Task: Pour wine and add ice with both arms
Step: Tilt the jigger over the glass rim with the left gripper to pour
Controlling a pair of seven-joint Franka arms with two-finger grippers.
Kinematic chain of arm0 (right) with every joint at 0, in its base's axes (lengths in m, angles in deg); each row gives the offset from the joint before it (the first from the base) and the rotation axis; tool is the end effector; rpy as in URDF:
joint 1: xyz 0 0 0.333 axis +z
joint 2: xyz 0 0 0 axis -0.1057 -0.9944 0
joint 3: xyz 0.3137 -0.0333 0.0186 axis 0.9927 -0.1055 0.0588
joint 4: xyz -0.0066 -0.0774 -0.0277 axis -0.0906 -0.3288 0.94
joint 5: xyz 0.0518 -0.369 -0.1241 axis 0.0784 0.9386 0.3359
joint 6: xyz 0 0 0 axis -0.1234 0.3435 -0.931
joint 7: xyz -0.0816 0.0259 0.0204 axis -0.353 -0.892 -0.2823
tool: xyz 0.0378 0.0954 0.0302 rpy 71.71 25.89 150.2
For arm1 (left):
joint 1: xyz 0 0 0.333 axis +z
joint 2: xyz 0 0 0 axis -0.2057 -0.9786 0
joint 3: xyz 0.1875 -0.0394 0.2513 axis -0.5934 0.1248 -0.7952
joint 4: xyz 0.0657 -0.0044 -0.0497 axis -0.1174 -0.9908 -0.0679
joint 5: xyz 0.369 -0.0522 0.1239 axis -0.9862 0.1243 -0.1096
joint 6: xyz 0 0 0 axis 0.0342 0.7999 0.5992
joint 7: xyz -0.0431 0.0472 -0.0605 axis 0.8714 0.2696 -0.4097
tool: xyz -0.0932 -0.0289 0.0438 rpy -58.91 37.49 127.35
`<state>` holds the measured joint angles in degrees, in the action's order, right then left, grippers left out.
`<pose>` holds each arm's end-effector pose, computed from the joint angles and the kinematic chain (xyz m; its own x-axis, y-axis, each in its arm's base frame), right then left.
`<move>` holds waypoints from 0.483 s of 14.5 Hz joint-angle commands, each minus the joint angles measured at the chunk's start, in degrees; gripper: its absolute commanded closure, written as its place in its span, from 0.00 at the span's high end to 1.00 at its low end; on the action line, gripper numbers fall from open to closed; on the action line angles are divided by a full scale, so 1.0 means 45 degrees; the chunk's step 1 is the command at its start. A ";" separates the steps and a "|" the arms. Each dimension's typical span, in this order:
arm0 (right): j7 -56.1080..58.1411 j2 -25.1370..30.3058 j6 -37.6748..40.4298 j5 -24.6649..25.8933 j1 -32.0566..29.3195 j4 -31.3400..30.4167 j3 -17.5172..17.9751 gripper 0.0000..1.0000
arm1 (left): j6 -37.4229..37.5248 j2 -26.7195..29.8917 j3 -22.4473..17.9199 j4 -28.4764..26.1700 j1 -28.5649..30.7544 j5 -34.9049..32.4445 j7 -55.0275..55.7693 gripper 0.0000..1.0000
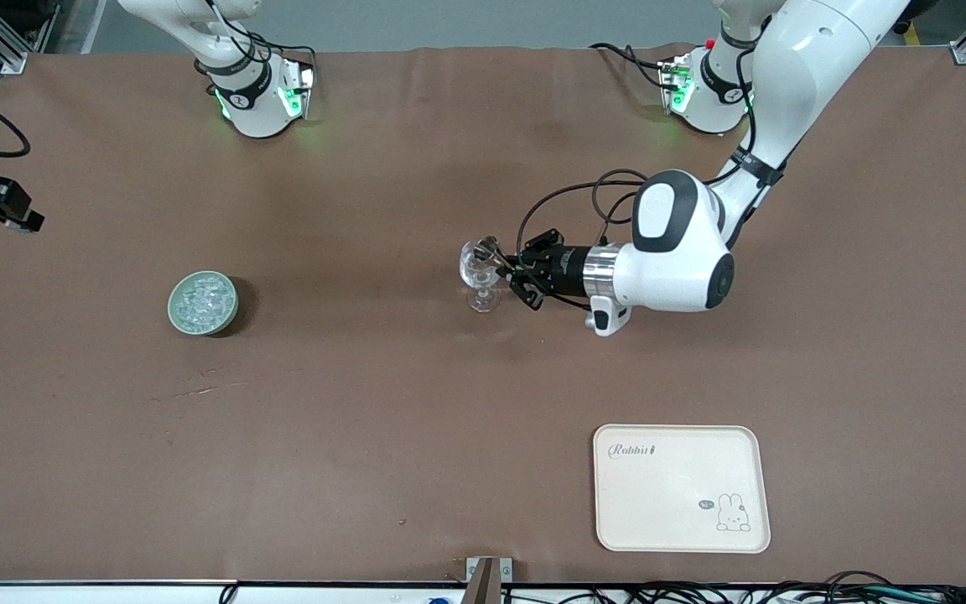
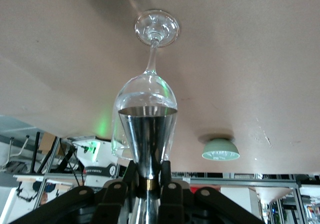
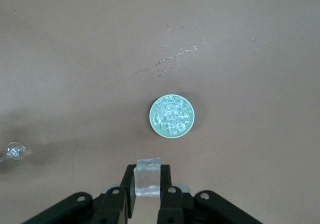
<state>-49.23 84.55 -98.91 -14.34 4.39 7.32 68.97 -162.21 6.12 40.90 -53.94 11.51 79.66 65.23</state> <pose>0.5520 -0.0248 0.6535 0.9809 -0.1904 -0.0406 -0.1916 -0.9811 -0.0286 0.5496 -0.3675 0.3211 0.1645 0.5585 -0.8131 0.9288 -0.3651 -0.0628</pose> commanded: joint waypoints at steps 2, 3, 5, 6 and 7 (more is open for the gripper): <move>-0.0344 0.0305 -0.0003 0.0036 0.0117 -0.0297 0.0087 0.00 | 0.1536 0.0840 -0.1212 -0.0094 0.0042 0.1148 -0.0950 0.00; -0.0714 0.0305 -0.0003 0.0036 0.0311 -0.0297 0.0088 0.00 | 0.1945 0.0996 -0.1623 -0.0075 0.0022 0.1421 -0.1165 0.00; -0.1534 0.0305 0.0171 0.0036 0.0838 -0.0297 0.0088 0.00 | 0.3096 0.1095 -0.2675 0.0042 -0.0036 0.2046 -0.1846 0.00; -0.1983 0.0305 0.0172 0.0036 0.1072 -0.0297 0.0088 0.00 | 0.3740 0.1114 -0.3203 0.0313 -0.0114 0.2281 -0.2063 0.00; -0.2741 0.0305 0.0153 0.0036 0.1481 -0.0316 0.0088 0.01 | 0.4442 0.1095 -0.3731 0.0548 -0.0153 0.2574 -0.2259 0.00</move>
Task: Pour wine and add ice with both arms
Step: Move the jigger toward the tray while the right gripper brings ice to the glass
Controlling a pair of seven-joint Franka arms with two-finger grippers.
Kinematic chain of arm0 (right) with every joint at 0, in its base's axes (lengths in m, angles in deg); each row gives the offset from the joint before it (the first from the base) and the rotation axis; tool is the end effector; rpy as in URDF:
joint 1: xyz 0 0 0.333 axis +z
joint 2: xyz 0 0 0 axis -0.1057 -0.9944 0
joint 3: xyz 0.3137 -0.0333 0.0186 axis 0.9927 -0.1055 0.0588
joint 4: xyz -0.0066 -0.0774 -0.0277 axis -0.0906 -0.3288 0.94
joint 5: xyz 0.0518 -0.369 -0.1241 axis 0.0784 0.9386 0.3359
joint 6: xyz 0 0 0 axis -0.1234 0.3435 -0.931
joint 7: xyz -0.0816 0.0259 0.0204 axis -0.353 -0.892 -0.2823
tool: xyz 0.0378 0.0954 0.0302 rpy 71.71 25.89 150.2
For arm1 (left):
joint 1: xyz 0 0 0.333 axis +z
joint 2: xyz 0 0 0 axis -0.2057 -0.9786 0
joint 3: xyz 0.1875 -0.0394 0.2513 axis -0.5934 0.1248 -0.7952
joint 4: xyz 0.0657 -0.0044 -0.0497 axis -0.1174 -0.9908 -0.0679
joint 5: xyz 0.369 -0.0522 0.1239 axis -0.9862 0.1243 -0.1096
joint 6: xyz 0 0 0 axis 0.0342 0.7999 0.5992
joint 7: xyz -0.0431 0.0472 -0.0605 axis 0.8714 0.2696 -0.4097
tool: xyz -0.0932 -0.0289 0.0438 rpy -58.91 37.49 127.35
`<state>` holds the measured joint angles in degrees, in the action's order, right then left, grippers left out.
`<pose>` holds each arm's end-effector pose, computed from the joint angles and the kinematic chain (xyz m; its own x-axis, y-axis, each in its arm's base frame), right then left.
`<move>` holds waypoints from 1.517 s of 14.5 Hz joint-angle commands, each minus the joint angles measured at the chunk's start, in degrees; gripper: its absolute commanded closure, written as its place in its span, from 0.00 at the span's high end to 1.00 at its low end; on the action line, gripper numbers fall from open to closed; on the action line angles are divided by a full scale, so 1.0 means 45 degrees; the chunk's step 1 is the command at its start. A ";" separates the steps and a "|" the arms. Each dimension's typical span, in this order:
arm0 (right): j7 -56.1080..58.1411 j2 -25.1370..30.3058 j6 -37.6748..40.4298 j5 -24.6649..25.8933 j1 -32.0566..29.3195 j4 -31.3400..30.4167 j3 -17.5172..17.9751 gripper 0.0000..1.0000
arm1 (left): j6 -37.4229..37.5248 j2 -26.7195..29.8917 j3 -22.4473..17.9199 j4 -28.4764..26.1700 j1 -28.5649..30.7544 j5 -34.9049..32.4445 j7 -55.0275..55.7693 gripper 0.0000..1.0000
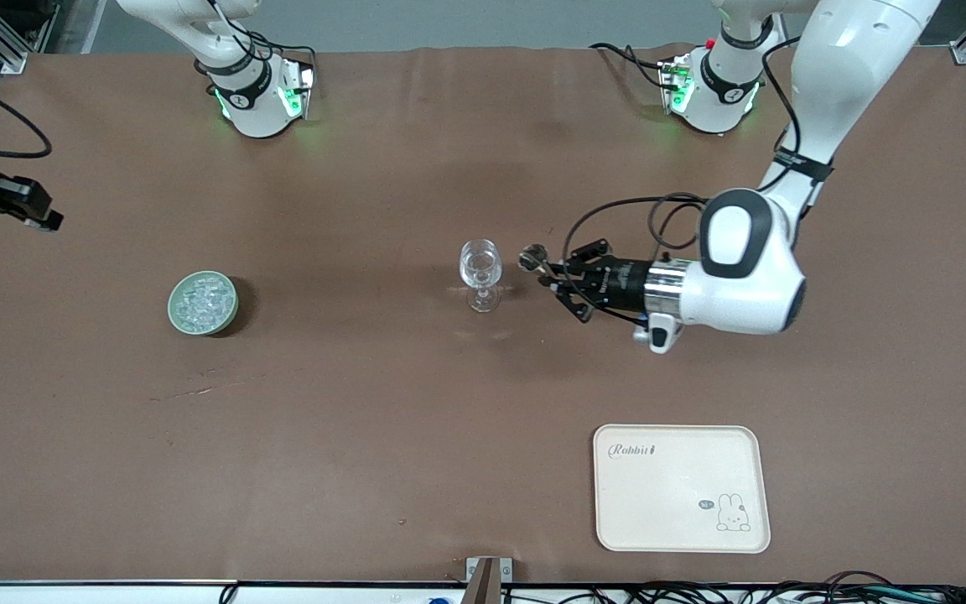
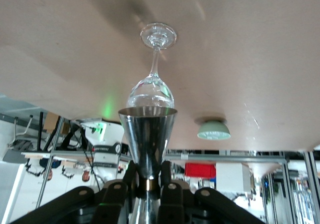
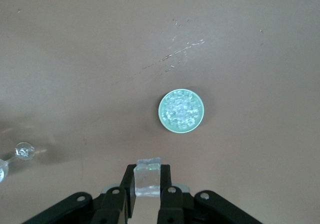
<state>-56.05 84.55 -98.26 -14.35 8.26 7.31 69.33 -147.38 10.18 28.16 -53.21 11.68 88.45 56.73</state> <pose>0.5511 0.0159 0.6525 0.9707 -0.2341 -0.0549 -0.2356 -0.9716 -0.0210 0.5857 -0.2740 0.3372 0.1290 0.4712 -0.8726 0.9314 -0.3596 -0.0565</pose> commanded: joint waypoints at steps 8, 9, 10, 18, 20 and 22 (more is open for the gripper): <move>-0.7163 -0.0318 -0.1318 0.0059 0.4604 -0.0277 0.0007 0.00 | 0.3574 -0.1016 -0.3223 0.2340 -0.0211 0.2690 -0.0821 0.00; -0.8039 -0.0590 -0.1590 0.0079 0.5229 -0.0257 -0.0012 0.00 | 0.4021 -0.1405 -0.3499 0.2631 -0.0250 0.3081 -0.0860 0.00; -0.8725 -0.0825 -0.1902 0.0059 0.5642 -0.0238 0.0007 0.00 | 0.4354 -0.1873 -0.3540 0.3175 -0.0250 0.3182 -0.0860 0.00; -1.2848 -0.3422 -0.4656 0.0078 0.8494 -0.0141 -0.0012 0.00 | 0.4437 -0.4550 -0.4537 0.5347 -0.0290 0.4648 -0.0957 0.00; -1.3475 -0.4028 -0.5340 0.0079 0.8963 -0.0062 -0.0012 0.00 | 0.3989 -0.4826 -0.4789 0.5368 -0.0250 0.5074 -0.1250 0.00; -1.3789 -0.4555 -0.5848 0.0098 0.9296 -0.0042 -0.0012 0.00 | 0.3656 -0.5118 -0.5102 0.5368 -0.0289 0.5894 -0.1251 0.00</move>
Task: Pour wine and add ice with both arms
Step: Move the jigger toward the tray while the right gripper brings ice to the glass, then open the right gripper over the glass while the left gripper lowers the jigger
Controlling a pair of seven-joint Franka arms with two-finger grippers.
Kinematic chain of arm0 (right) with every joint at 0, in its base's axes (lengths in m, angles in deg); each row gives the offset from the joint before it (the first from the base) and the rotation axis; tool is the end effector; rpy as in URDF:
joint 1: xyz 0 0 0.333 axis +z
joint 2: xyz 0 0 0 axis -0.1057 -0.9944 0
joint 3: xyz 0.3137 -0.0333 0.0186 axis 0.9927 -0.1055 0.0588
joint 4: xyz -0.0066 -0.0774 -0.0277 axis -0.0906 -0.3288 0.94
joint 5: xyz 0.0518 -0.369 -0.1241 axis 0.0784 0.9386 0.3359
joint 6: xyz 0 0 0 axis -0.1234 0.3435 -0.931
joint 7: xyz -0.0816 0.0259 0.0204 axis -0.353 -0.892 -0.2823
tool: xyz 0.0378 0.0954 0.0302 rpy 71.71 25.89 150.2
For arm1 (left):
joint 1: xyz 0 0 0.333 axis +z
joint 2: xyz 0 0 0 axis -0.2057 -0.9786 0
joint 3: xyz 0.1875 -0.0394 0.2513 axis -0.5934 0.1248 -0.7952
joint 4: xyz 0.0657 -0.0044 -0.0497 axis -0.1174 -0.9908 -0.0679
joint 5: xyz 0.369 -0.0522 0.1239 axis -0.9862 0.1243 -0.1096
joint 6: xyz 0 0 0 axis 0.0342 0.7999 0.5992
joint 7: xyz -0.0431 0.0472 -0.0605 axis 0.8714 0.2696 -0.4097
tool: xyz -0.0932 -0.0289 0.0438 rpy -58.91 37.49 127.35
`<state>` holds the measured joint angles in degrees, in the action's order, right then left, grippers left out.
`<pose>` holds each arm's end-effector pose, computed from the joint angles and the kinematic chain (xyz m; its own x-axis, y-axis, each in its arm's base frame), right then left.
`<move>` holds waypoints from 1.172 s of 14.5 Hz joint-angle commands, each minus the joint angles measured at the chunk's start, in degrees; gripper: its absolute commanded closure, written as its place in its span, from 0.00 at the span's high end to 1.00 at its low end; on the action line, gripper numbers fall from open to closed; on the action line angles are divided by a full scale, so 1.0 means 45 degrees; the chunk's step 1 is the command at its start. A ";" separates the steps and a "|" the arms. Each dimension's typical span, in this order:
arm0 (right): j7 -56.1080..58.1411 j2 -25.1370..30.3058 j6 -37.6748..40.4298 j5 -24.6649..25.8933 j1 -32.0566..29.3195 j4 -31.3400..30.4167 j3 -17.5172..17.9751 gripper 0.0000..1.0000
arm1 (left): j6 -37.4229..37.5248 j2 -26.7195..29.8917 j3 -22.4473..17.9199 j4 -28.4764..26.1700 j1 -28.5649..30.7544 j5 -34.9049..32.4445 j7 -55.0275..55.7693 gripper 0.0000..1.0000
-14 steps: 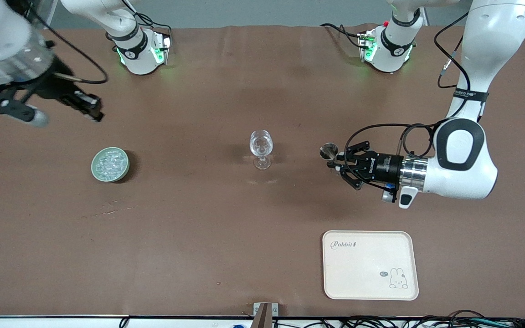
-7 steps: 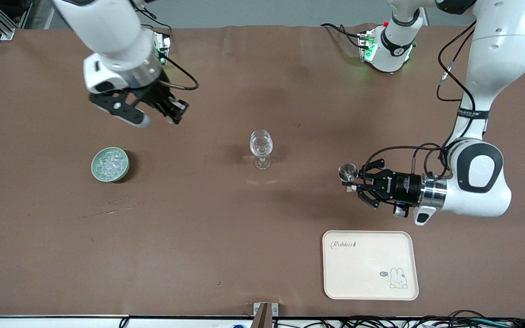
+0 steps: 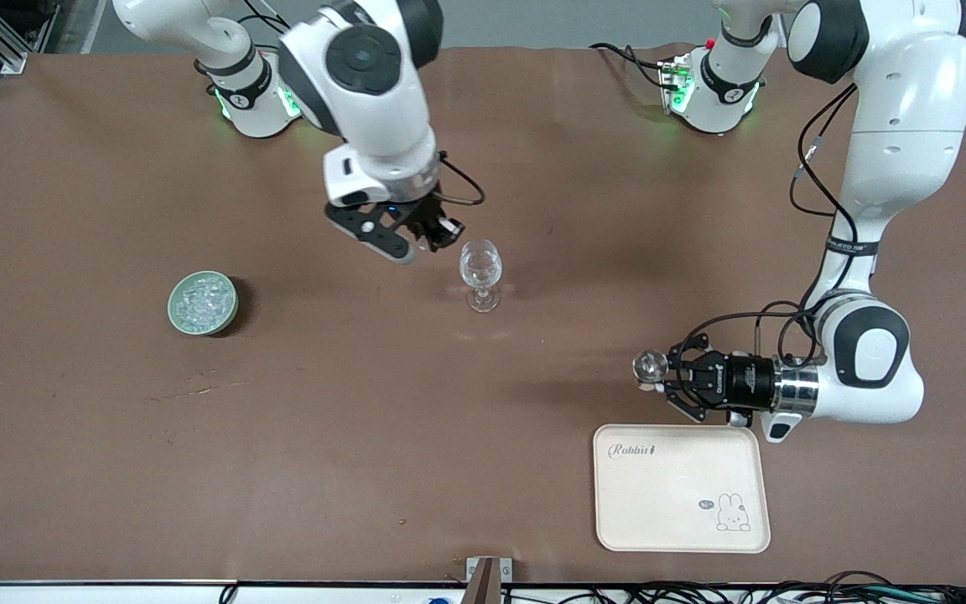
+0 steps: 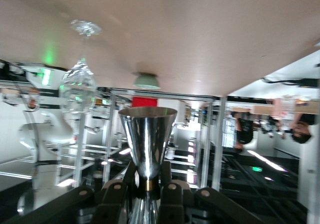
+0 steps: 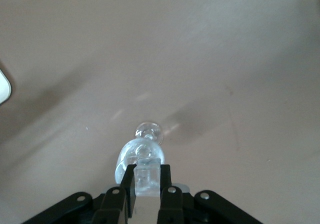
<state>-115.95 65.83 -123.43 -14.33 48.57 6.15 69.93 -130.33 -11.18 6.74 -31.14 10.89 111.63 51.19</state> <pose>0.4981 0.4547 0.4795 0.8356 -0.5491 -0.0187 -0.5492 -0.8341 -0.0511 0.7089 -0.1174 0.2503 -0.0623 0.1824 -0.9812 0.9915 -0.1015 -0.0819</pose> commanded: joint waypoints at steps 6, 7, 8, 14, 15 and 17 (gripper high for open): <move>-0.0714 -0.1275 -0.1019 0.0190 0.0887 0.0256 -0.0165 0.00 | -0.0761 -0.1641 -0.0928 0.1402 0.0082 0.1717 -0.0991 0.00; -0.0792 -0.1315 -0.1097 0.0190 0.0887 0.0276 -0.0165 0.00 | -0.0761 -0.1757 -0.1142 0.1402 0.0063 0.1992 -0.1422 0.00; -0.0793 -0.1431 -0.1137 0.0190 0.0945 0.0276 -0.0165 0.01 | -0.0761 -0.1855 -0.1376 0.1402 0.0063 0.2072 -0.1620 0.00; -0.0793 -0.1745 -0.1391 0.0268 0.1200 0.0256 -0.0165 0.02 | -0.0761 -0.3553 -0.1710 0.2845 0.0063 0.2638 -0.1642 0.00; -0.0793 -0.1745 -0.1372 0.0268 0.1200 0.0256 -0.0165 0.02 | -0.0915 -0.3671 -0.1769 0.2925 0.0063 0.3026 -0.1661 0.00; -0.0812 -0.1745 -0.1371 0.0249 0.1219 0.0256 -0.0146 0.02 | -0.1403 -0.3750 -0.1769 0.2965 0.0044 0.3556 -0.1661 0.00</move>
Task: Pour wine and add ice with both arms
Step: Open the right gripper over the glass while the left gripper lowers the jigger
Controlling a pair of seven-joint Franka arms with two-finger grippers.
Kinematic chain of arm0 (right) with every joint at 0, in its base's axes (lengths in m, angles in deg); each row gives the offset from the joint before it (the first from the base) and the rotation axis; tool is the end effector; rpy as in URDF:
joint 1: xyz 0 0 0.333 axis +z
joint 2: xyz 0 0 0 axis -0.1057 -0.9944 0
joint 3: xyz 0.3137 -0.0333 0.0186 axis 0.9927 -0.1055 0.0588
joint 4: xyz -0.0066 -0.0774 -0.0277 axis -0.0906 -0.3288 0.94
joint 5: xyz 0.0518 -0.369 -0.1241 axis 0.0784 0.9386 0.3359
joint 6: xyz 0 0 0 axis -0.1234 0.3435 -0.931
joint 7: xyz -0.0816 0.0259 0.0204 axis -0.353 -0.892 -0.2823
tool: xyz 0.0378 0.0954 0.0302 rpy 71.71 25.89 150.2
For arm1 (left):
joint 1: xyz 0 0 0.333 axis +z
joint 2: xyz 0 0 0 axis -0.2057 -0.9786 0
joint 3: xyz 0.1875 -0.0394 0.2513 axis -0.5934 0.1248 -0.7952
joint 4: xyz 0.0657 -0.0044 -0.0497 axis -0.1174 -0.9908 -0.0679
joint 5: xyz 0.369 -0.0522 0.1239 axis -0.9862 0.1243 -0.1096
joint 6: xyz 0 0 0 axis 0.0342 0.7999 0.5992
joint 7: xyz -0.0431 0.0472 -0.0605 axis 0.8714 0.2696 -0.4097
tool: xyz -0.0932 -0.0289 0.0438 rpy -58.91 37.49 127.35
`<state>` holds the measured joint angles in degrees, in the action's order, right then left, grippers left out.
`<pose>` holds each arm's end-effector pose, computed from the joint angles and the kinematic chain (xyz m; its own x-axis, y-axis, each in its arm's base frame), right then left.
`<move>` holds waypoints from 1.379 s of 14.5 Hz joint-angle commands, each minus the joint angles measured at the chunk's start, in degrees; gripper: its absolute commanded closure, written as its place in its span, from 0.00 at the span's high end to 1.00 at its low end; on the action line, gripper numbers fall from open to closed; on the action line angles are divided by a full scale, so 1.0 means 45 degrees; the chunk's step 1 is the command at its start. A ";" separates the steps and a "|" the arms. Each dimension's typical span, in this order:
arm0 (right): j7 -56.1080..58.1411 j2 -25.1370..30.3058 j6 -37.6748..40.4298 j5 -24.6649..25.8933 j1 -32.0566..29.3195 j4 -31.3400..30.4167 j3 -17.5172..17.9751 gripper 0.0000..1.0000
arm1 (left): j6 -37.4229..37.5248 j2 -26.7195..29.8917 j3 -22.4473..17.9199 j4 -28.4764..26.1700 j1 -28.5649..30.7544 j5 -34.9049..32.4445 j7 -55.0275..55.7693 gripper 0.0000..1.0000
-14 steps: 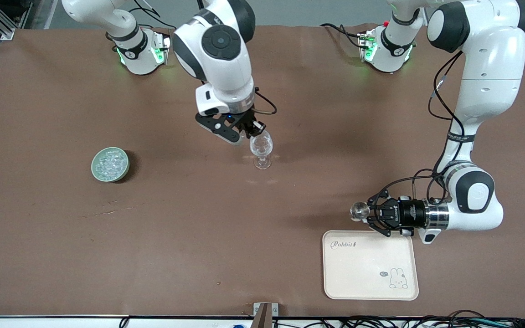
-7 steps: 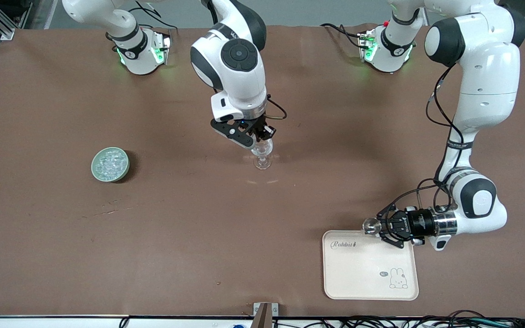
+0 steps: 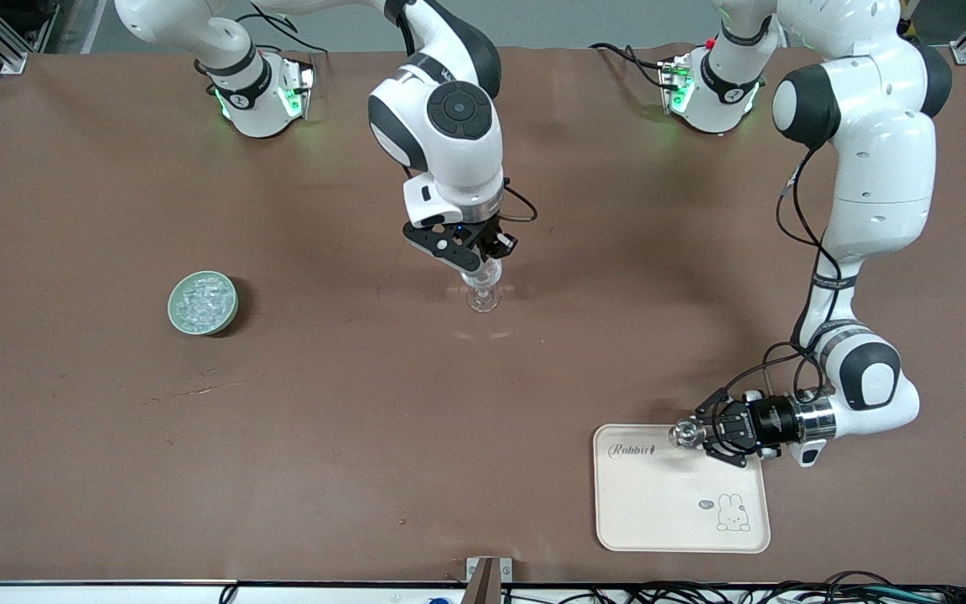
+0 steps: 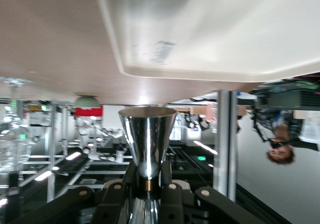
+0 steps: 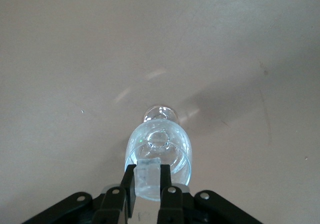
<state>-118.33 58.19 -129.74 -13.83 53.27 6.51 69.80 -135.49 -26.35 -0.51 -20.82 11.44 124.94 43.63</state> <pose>0.4790 0.5119 0.4008 0.8559 -0.5169 -0.0134 -0.5171 -0.8554 -0.0313 0.7444 -0.0407 0.1388 -0.0398 0.1573 -0.9867 0.9870 0.1600 -0.0143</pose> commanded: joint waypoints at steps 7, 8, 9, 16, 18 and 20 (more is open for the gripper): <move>-0.0282 -0.0047 0.0167 0.0119 0.0271 0.0039 -0.0135 0.05 | -0.2327 -0.0828 -0.0022 0.1158 -0.0372 0.1497 0.0038 0.00; -0.0282 -0.0047 0.0187 0.0119 0.0291 0.0019 -0.0116 0.05 | -0.2483 -0.0945 -0.0022 0.1275 -0.0392 0.1615 0.0038 0.00; -0.0282 -0.0047 0.0188 0.0119 0.0329 -0.0001 -0.0135 0.05 | -0.2620 -0.1004 -0.0002 0.1296 -0.0431 0.1616 0.0019 0.00; -0.0322 -0.0067 0.0188 0.0119 0.0330 -0.0001 -0.0116 0.08 | -0.2563 -0.1102 0.0076 0.1199 -0.0450 0.1616 -0.0470 0.00; -0.0302 -0.0067 0.0188 0.0119 0.0310 -0.0001 -0.0116 0.16 | -0.2563 -0.1121 0.0076 0.1140 -0.0450 0.1596 -0.0489 0.00; -0.0263 -0.0067 0.0188 0.0099 0.0310 0.0038 -0.0116 0.26 | -0.2563 -0.1180 0.0076 0.1140 -0.0450 0.1596 -0.0489 0.02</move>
<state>-118.46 57.76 -129.19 -13.83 54.03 6.60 69.78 -147.01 -30.41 -0.16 -16.91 9.55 130.77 42.21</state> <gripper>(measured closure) 0.771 0.789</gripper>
